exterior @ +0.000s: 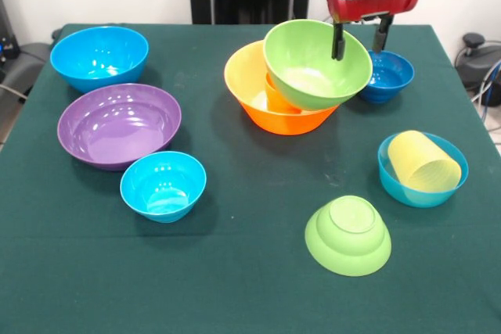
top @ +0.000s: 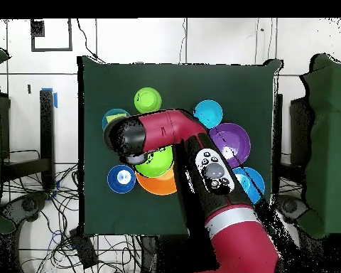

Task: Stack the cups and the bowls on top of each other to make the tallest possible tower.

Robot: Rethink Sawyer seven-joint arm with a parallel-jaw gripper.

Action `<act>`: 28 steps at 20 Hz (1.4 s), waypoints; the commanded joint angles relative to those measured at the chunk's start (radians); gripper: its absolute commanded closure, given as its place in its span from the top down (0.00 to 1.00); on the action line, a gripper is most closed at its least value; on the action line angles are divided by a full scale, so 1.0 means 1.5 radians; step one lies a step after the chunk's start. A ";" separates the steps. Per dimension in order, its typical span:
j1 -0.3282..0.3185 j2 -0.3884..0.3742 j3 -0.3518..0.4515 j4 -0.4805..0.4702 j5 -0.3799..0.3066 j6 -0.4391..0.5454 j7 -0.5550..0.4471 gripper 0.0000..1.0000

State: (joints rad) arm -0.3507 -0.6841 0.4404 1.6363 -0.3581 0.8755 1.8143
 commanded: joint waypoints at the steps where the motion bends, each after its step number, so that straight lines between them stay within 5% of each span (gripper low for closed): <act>1: 0.011 0.048 0.002 -0.020 -0.049 -0.037 -0.027 1.00; 8: 0.016 0.054 0.000 -0.028 -0.056 -0.042 -0.025 1.00; 9: 0.016 0.054 -0.001 -0.028 -0.056 -0.041 -0.024 0.00; 28: 0.018 0.053 0.005 -0.042 -0.053 -0.036 -0.032 0.00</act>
State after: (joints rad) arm -0.3457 -0.6648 0.4404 1.6182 -0.3585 0.8755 1.8143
